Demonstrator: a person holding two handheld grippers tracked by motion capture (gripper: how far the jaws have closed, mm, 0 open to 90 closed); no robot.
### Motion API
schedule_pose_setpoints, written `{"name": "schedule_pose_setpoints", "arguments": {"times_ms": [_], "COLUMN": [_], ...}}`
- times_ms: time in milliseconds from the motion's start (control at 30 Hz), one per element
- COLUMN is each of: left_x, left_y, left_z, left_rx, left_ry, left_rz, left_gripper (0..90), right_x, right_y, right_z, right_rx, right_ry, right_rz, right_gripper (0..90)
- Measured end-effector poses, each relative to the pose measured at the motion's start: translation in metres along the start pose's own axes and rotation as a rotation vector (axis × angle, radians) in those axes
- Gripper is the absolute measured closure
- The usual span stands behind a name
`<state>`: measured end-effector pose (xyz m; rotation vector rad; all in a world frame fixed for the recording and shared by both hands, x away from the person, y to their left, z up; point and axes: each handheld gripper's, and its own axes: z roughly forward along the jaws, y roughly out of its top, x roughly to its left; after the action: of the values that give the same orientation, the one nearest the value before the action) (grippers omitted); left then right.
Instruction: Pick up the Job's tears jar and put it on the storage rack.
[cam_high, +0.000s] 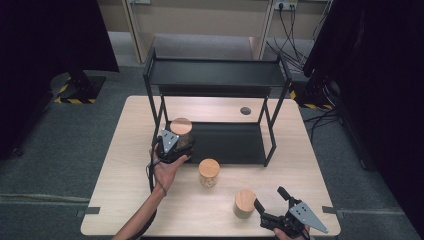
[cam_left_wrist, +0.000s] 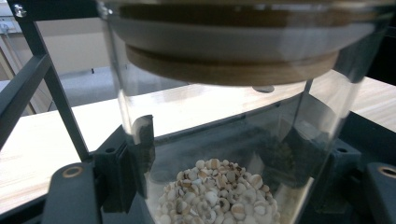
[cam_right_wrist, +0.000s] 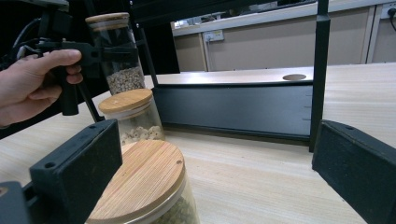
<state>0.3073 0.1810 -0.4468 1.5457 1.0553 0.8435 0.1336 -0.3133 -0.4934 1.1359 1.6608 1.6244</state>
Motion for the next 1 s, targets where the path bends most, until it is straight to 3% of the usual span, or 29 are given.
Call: {"name": "schedule_pose_setpoints", "arguments": {"times_ms": [433,1000], "left_x": [-0.001,-0.004], "left_y": [-0.005,-0.013], "left_z": [0.016,0.025], "left_rx": [0.012,0.012], "left_ry": [0.035,0.044], "left_rz": [-0.015,-0.011], "left_gripper": [25.3,25.3], "right_x": [-0.001,-0.002], "right_y": [0.000,0.000], "right_z": [-0.001,-0.001], "right_rx": [-0.002,-0.007], "right_ry": [0.000,0.000], "right_rz": [0.006,0.003], "right_gripper": [1.8,1.8]}}
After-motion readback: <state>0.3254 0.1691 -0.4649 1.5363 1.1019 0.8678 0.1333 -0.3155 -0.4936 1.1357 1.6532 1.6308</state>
